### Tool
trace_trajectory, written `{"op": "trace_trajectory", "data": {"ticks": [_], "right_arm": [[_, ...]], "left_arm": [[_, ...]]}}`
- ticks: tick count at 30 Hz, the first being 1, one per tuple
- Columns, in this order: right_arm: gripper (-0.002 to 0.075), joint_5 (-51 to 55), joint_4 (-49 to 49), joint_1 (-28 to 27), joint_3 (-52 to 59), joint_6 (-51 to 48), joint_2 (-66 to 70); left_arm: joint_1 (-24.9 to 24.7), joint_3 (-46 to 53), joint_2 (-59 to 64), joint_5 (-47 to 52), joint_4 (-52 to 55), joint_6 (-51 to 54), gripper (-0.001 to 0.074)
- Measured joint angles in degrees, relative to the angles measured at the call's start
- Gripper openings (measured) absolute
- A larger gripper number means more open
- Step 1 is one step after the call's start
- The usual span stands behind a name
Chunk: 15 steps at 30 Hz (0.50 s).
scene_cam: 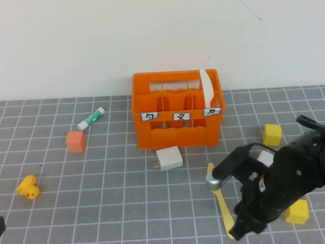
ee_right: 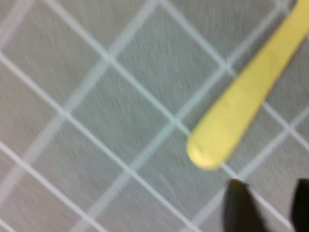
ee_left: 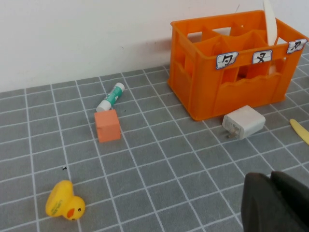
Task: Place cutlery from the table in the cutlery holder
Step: Pick up the knife
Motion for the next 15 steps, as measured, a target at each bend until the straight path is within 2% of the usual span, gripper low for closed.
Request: {"op": "trace_trajectory", "data": {"ticks": [3, 5, 15], "right_arm": [[0.0368, -2.9, 3.5, 0.0, 0.0, 0.7, 0.0], [0.0424, -4.7, 4.6, 0.0, -0.3, 1.2, 0.4], [0.0453, -5.5, 4.9, 0.0, -7.0, 4.0, 9.1]], "left_arm": [[0.0, 0.0, 0.0, 0.0, 0.0, 0.0, 0.0001], [0.0, 0.0, 0.0, 0.0, -0.1, 0.0, 0.0001], [0.0, 0.0, 0.0, 0.0, -0.5, 0.0, 0.0001]]}}
